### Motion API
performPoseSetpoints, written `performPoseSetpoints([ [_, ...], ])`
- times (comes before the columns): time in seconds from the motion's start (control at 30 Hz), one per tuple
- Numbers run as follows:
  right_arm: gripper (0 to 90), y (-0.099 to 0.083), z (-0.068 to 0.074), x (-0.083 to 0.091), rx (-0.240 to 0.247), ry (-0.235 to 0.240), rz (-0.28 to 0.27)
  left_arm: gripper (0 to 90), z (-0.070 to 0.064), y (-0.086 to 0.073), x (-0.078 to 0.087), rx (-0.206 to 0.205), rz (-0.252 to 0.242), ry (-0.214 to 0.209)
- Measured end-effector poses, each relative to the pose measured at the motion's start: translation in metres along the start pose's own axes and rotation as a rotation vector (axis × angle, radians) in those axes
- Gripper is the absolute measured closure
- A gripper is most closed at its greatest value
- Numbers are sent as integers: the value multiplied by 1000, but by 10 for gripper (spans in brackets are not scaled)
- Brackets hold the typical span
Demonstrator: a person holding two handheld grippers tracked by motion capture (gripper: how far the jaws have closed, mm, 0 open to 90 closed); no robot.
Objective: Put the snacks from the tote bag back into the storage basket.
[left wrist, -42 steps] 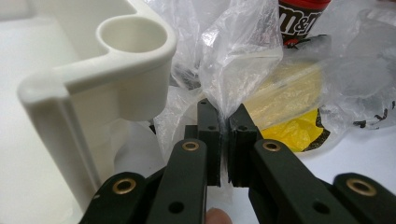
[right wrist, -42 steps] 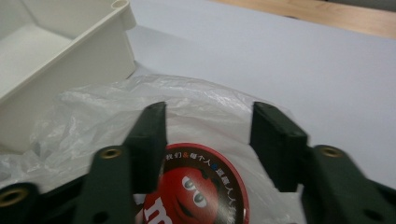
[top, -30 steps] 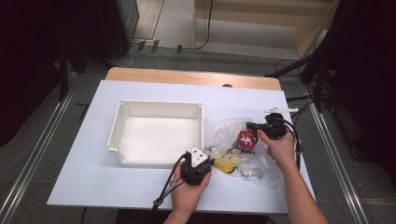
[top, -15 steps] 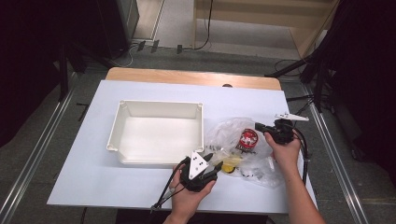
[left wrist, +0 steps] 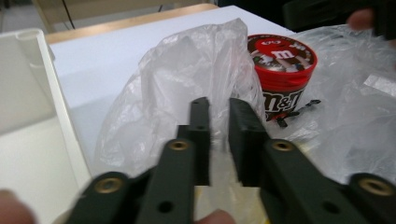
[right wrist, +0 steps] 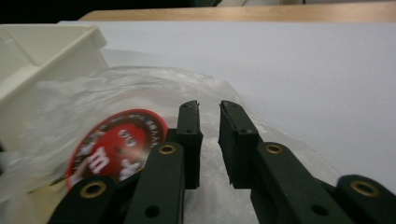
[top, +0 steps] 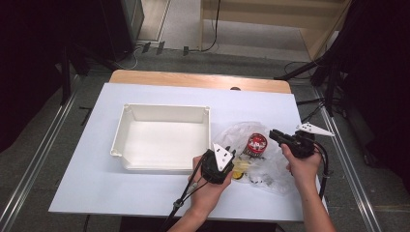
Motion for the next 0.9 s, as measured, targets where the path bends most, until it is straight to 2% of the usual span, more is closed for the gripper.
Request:
performPoseSetpoints([
  [0.07, 731, 0, 6, 9, 9, 0, -20, 888, 2, -2, -3, 18, 14, -17],
  [0.17, 664, -2, 15, 15, 2, 37, -11, 900, 4, -3, -5, 34, 21, -28],
  [0.3, 575, -10, 26, 20, 35, 29, 4, 900, 3, -3, -6, 36, 23, -38],
  [0.37, 509, -16, 28, 18, 53, 0, 19, 900, 4, -4, -6, 42, 30, -47],
  [0.43, 477, -21, 29, 16, 70, -53, 46, 900, 4, -4, -5, 46, 32, -53],
  [0.5, 449, -25, 32, 15, 61, -33, 48, 900, 4, -4, -5, 46, 30, -55],
  [0.53, 425, -27, 34, 13, 72, -32, 63, 900, 4, -4, -5, 45, 28, -59],
  [0.63, 380, -29, 37, 9, 90, -46, 91, 900, 4, -3, -5, 60, 37, -75],
  [0.77, 305, -30, 42, 2, 116, -54, 112, 900, 4, -4, -5, 59, 42, -77],
  [0.9, 253, -29, 46, -8, 120, -60, 121, 900, 3, -2, -4, 65, 31, -79],
])
Point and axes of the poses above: each handheld gripper's, and its own axes: x roughly backward along the jaws, y roughly out of its top, z roughly to its left, the point moved 6 cm from there along -x, roughly forward along the jaws, and after that the axes turned 9 degrees about z, right-handed, at the moved point
